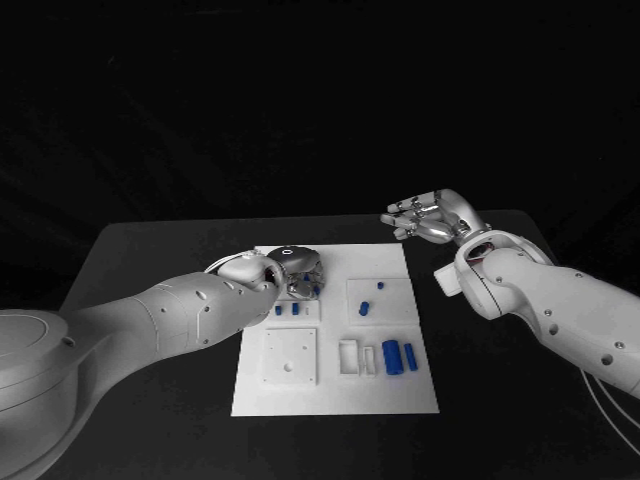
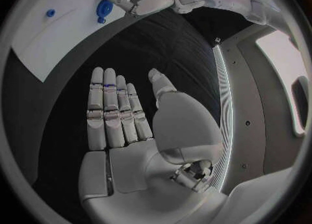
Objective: Assemble the parts on the task board
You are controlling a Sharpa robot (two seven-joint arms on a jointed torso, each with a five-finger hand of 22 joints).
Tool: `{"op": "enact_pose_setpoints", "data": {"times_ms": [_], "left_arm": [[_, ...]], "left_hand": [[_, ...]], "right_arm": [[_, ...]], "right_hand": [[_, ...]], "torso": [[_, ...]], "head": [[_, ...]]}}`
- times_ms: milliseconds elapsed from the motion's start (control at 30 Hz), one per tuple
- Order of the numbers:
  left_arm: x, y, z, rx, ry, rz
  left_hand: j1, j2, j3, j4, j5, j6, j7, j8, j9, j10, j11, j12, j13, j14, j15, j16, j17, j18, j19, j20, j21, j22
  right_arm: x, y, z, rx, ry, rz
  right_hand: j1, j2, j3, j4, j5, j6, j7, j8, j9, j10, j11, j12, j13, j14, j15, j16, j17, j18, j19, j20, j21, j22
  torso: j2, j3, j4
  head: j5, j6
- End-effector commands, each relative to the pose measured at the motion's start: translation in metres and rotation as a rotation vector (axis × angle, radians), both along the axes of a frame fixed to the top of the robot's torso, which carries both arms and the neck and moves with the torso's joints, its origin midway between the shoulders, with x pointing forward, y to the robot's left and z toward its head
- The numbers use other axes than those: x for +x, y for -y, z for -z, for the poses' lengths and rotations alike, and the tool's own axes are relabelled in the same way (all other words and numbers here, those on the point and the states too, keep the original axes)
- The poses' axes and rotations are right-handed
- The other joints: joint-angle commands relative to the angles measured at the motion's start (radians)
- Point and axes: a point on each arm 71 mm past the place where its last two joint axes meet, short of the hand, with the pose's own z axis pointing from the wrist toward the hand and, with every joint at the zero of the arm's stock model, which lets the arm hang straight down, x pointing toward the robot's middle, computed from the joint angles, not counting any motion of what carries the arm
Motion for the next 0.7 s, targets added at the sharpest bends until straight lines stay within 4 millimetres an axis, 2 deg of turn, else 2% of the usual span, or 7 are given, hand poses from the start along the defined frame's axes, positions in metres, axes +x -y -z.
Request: {"op": "enact_pose_setpoints", "data": {"times_ms": [33,133,167,400,700], "left_arm": [[-0.0007,0.0009,0.0032,0.013,-0.022,-0.004],[-0.0002,-0.0003,0.0039,0.019,-0.027,-0.012],[0.0000,-0.0007,0.0040,0.020,-0.028,-0.015],[0.0006,-0.0024,0.0030,0.010,-0.015,-0.022],[-0.0017,-0.0036,-0.0004,-0.043,0.011,-0.021]], "left_hand": [[0.008,0.021,-0.006,0.007,-0.005,0.024,-0.004,-0.001,0.002,0.032,-0.010,-0.004,0.000,0.014,-0.005,0.011,0.004,0.005,0.003,-0.010,0.009,0.024],[0.029,0.037,-0.009,-0.001,-0.008,0.036,-0.005,-0.002,0.001,0.056,-0.017,-0.004,0.001,0.029,-0.014,0.021,0.010,0.003,0.007,-0.020,0.024,0.025],[0.038,0.042,-0.002,-0.007,-0.031,0.040,-0.005,-0.003,0.001,0.062,-0.019,-0.004,0.001,0.033,-0.016,0.023,0.011,0.004,0.007,-0.023,0.032,0.026],[0.030,0.048,0.026,-0.021,-0.032,0.062,-0.010,-0.003,0.002,0.086,-0.027,-0.004,0.002,0.056,-0.024,0.032,0.022,0.007,0.006,-0.032,0.086,0.024],[0.023,0.046,0.032,-0.021,-0.029,0.062,-0.010,-0.002,0.002,0.087,-0.028,-0.003,0.002,0.075,-0.026,0.034,0.032,0.009,0.015,-0.034,0.105,0.022]], "right_arm": [[-0.0002,-0.0020,-0.0006,-0.005,0.006,-0.015],[-0.0002,-0.0021,-0.0005,-0.004,0.006,-0.015],[-0.0001,-0.0022,-0.0005,-0.004,0.006,-0.015],[-0.0001,-0.0023,-0.0005,-0.004,0.006,-0.016],[-0.0001,-0.0019,-0.0005,-0.005,0.005,-0.015]], "right_hand": [[-0.006,-0.003,-0.003,-0.001,0.004,-0.008,0.000,-0.001,-0.001,-0.005,0.000,-0.004,-0.001,-0.005,0.001,-0.003,-0.002,-0.002,-0.006,0.002,-0.004,-0.001],[-0.006,-0.003,-0.003,-0.001,0.004,-0.008,0.000,-0.001,-0.001,-0.005,0.000,-0.004,-0.001,-0.005,0.001,-0.003,-0.002,-0.002,-0.006,0.002,-0.004,-0.001],[-0.006,-0.003,-0.003,-0.001,0.004,-0.008,0.000,-0.001,-0.001,-0.005,0.000,-0.004,-0.001,-0.005,0.001,-0.003,-0.002,-0.002,-0.006,0.002,-0.004,-0.001],[-0.006,-0.003,-0.003,-0.001,0.004,-0.008,0.000,-0.001,-0.001,-0.005,0.000,-0.004,-0.001,-0.005,0.001,-0.003,-0.002,-0.002,-0.006,0.002,-0.004,-0.001],[-0.006,-0.003,-0.003,-0.001,0.004,-0.008,0.000,-0.001,-0.001,-0.005,0.000,-0.004,-0.001,-0.005,0.001,-0.003,-0.002,-0.002,-0.006,0.002,-0.004,-0.001]], "torso": [[0.000,0.0006,0.0005],[0.000,0.0006,0.0005],[0.000,0.0006,0.0005],[0.000,-0.0002,0.0009],[-0.001,-0.0013,0.0024]], "head": [[0.000,-0.001],[0.000,-0.001],[0.000,-0.001],[-0.001,0.000],[-0.002,0.002]]}}
